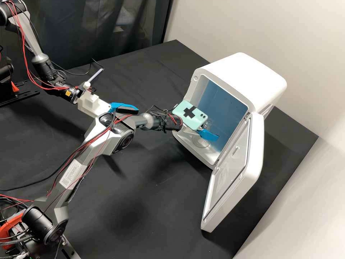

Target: Take the flask out of the incubator

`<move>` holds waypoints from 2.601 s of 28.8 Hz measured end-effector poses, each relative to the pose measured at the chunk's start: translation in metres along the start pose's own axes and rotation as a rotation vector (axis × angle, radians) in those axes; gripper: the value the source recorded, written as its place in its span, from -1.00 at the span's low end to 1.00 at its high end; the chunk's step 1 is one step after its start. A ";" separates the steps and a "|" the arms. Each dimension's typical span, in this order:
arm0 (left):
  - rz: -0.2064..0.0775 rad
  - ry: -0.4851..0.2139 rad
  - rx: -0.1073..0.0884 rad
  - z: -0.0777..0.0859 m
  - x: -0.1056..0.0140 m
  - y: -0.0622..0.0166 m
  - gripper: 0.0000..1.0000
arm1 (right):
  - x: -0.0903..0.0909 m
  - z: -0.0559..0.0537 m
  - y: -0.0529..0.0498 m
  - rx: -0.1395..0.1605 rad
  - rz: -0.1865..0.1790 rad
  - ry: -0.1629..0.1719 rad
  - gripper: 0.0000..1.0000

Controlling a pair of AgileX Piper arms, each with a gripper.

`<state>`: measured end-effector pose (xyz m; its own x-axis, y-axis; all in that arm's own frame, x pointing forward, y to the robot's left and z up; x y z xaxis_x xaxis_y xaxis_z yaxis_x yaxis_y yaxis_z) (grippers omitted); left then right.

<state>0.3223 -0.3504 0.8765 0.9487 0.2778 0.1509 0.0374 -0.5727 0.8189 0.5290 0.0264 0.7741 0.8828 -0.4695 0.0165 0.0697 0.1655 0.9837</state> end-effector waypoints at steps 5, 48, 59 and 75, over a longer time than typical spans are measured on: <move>0.000 0.000 0.000 0.000 0.000 0.0000 1.00 | 0.000 0.000 0.000 0.002 0.000 0.000 -1.00; 0.001 0.020 -0.002 -0.005 -0.001 0.0003 1.00 | -0.023 0.013 -0.005 0.013 -0.016 0.058 -1.00; 0.004 0.034 -0.004 -0.009 -0.001 0.0008 1.00 | -0.054 0.029 -0.006 0.029 -0.039 0.109 -1.00; -0.015 0.051 -0.007 -0.013 -0.005 -0.0037 1.00 | -0.124 0.080 0.027 0.144 0.062 0.222 -1.00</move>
<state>0.3129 -0.3395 0.8801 0.9310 0.3249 0.1664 0.0489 -0.5627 0.8252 0.3846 0.0193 0.8129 0.9647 -0.2580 0.0536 -0.0404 0.0560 0.9976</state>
